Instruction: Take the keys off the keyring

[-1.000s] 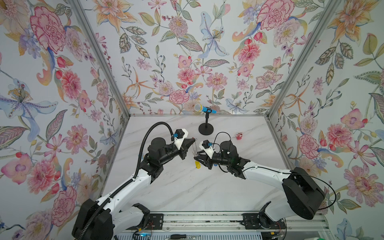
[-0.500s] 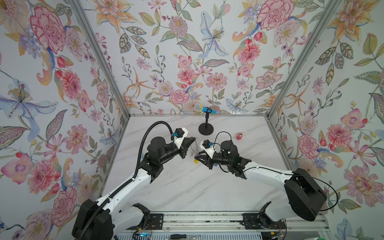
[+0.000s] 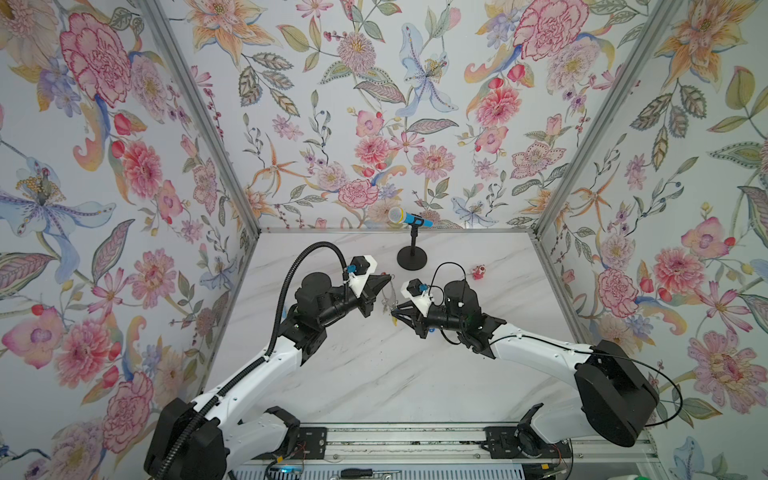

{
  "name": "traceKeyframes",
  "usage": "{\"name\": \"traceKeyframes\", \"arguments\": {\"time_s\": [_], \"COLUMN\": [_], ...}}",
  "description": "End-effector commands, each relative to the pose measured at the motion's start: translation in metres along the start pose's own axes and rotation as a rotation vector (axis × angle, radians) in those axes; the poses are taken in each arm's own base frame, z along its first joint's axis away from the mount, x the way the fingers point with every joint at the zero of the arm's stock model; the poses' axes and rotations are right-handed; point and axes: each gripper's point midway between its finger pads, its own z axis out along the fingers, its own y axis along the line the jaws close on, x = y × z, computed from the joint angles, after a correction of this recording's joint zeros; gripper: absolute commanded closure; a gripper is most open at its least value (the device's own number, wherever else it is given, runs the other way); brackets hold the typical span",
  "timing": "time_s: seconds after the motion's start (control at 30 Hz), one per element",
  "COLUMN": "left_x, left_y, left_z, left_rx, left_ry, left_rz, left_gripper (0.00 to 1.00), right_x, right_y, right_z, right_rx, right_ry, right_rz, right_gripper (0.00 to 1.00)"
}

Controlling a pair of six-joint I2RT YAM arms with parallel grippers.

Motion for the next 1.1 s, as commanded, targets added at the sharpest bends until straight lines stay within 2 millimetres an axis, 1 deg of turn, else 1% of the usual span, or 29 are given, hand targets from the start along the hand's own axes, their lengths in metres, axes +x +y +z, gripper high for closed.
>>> {"name": "traceKeyframes", "arguments": {"time_s": [0.0,0.1,0.17,0.27,0.37,0.43,0.53,0.67,1.07], "left_x": [-0.023,-0.024,-0.024,-0.025,-0.024,-0.022,-0.022,-0.024,-0.028], "left_y": [0.000,0.000,-0.001,0.000,0.001,0.002,0.003,0.002,0.001], "left_z": [-0.003,-0.003,-0.004,-0.004,-0.004,-0.004,-0.005,-0.004,-0.004], "left_rx": [0.006,0.008,0.010,0.009,0.002,-0.005,-0.013,-0.008,0.001], "left_ry": [-0.052,-0.055,-0.055,-0.055,-0.044,-0.035,-0.033,-0.037,-0.047], "left_rz": [0.040,0.041,0.042,0.045,0.055,0.062,0.071,0.073,0.073], "left_gripper": [1.00,1.00,1.00,1.00,1.00,1.00,1.00,1.00,1.00], "right_x": [-0.012,-0.012,-0.012,-0.007,-0.004,-0.003,0.000,0.002,0.011], "right_y": [0.002,0.002,0.002,0.000,0.000,-0.001,-0.003,-0.004,-0.007], "right_z": [-0.006,-0.004,-0.003,0.000,0.000,-0.003,-0.006,-0.008,0.001], "right_rx": [-0.006,-0.014,-0.018,-0.018,-0.015,-0.003,0.017,0.022,0.018], "right_ry": [-0.025,-0.020,-0.017,-0.003,0.005,0.008,0.028,0.038,0.069], "right_rz": [-0.019,-0.018,-0.015,-0.007,-0.003,-0.003,-0.010,-0.009,0.009], "right_gripper": [0.83,0.89,0.89,0.93,0.94,0.93,0.88,0.88,0.84]}}
